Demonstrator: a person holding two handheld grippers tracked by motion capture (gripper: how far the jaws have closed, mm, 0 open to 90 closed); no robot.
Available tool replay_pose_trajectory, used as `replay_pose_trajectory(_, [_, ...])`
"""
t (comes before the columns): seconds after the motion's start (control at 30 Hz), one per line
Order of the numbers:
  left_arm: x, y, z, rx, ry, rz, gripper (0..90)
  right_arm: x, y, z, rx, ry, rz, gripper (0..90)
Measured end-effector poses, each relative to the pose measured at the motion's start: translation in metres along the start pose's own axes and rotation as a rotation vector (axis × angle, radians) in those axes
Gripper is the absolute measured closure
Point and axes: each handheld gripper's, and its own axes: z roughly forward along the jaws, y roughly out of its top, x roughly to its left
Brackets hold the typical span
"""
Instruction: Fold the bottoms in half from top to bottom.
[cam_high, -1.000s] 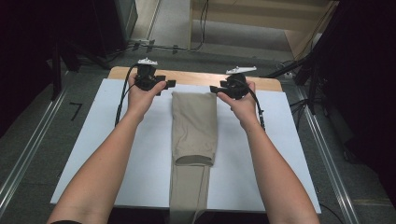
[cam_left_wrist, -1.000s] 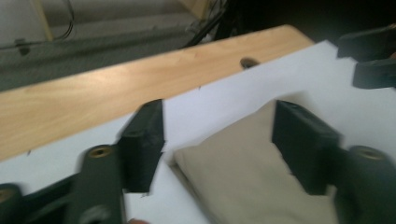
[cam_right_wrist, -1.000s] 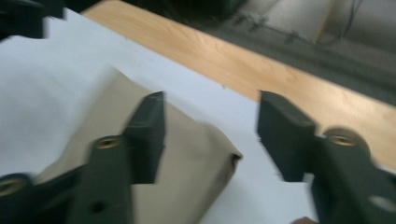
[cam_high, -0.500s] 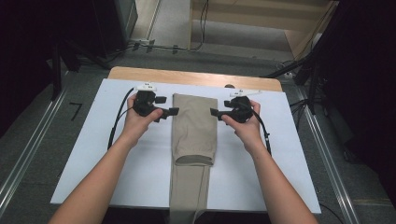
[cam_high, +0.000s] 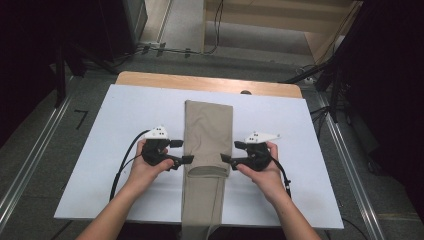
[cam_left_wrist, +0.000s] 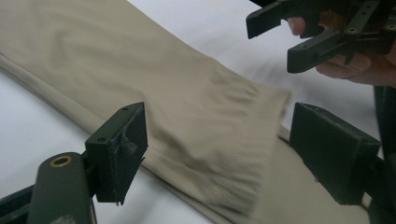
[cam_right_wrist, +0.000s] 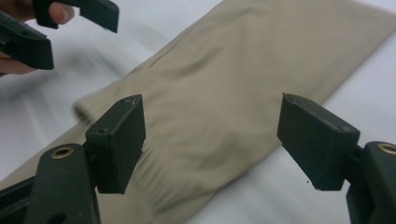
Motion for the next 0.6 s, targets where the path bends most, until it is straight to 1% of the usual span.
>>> replay_pose_trajectory(0.03, [-0.005, -0.005, 0.001, 0.006, 0.002, 0.008, 22.9, 0.004, -0.005, -0.002, 0.0, 0.0, -0.005, 23.2])
replay_pose_trajectory(0.1, [-0.011, -0.011, 0.002, 0.025, 0.001, 0.02, 25.9, 0.011, -0.014, -0.005, 0.003, 0.012, -0.012, 23.2])
replay_pose_trajectory(0.13, [-0.016, -0.015, 0.004, 0.041, 0.011, 0.021, 27.7, 0.013, -0.017, -0.005, 0.005, 0.014, -0.014, 23.3])
replay_pose_trajectory(0.2, [-0.022, -0.02, 0.006, 0.055, 0.021, 0.024, 30.0, 0.019, -0.024, -0.006, 0.014, 0.011, -0.027, 23.5])
replay_pose_trajectory(0.27, [-0.027, -0.026, 0.009, 0.07, 0.045, 0.034, 30.3, 0.021, -0.029, -0.005, 0.023, 0.014, -0.028, 23.4])
replay_pose_trajectory(0.3, [-0.029, -0.029, 0.011, 0.08, 0.047, 0.038, 28.8, 0.021, -0.033, -0.002, 0.028, 0.014, -0.02, 23.4])
replay_pose_trajectory(0.33, [-0.031, -0.031, 0.013, 0.101, 0.055, 0.038, 26.0, 0.022, -0.037, -0.001, 0.034, 0.006, -0.013, 23.4])
replay_pose_trajectory(0.37, [-0.031, -0.032, 0.014, 0.113, 0.064, 0.039, 24.8, 0.022, -0.039, 0.002, 0.041, -0.006, -0.013, 23.4])
replay_pose_trajectory(0.4, [-0.034, -0.032, 0.016, 0.116, 0.085, 0.048, 24.6, 0.023, -0.041, 0.003, 0.051, -0.011, -0.013, 23.4])
replay_pose_trajectory(0.43, [-0.034, -0.031, 0.016, 0.117, 0.105, 0.055, 24.7, 0.023, -0.043, 0.006, 0.068, -0.026, -0.023, 23.4])
replay_pose_trajectory(0.47, [-0.034, -0.031, 0.016, 0.117, 0.116, 0.053, 25.0, 0.024, -0.045, 0.008, 0.079, -0.04, -0.034, 23.4])
replay_pose_trajectory(0.5, [-0.033, -0.03, 0.017, 0.119, 0.138, 0.046, 26.5, 0.025, -0.046, 0.009, 0.085, -0.049, -0.038, 23.4])
replay_pose_trajectory(0.53, [-0.033, -0.031, 0.019, 0.123, 0.159, 0.039, 29.9, 0.026, -0.047, 0.011, 0.091, -0.074, -0.051, 23.8])
replay_pose_trajectory(0.57, [-0.032, -0.03, 0.02, 0.129, 0.175, 0.034, 33.8, 0.026, -0.048, 0.012, 0.098, -0.092, -0.054, 27.3])
replay_pose_trajectory(0.6, [-0.032, -0.03, 0.021, 0.129, 0.195, 0.029, 36.7, 0.027, -0.048, 0.012, 0.096, -0.1, -0.059, 31.6])
